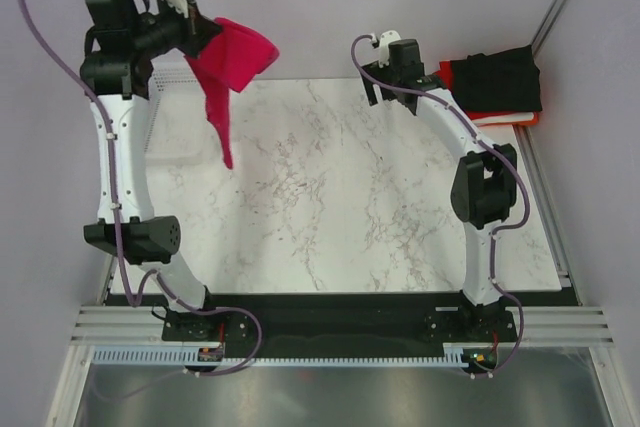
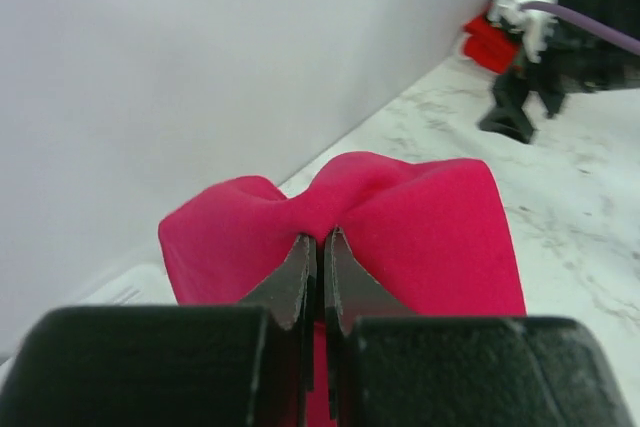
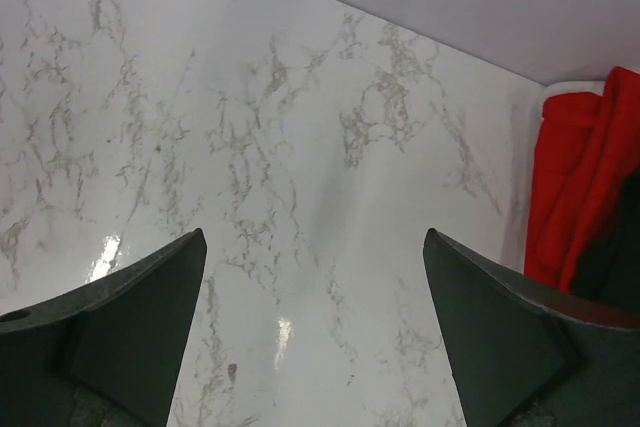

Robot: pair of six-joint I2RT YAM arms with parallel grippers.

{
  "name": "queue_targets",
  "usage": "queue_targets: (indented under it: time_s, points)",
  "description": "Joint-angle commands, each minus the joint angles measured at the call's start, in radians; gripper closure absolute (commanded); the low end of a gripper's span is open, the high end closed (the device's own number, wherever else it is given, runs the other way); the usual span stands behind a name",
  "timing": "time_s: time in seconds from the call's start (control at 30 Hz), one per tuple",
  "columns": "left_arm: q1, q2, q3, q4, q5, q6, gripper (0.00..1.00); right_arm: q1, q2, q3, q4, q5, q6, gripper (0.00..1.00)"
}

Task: Fold and stack the t-shirts
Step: Move the tshirt to the center of the board

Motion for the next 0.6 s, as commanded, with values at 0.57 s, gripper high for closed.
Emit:
queue_targets:
  time_s: [0.57]
  points:
    - [-0.262,-0.054,-0.661,0.106,0.057,-0.39,0.98,-0.117,-0.364,-0.502,0.039,-0.37,-0.203,0.1]
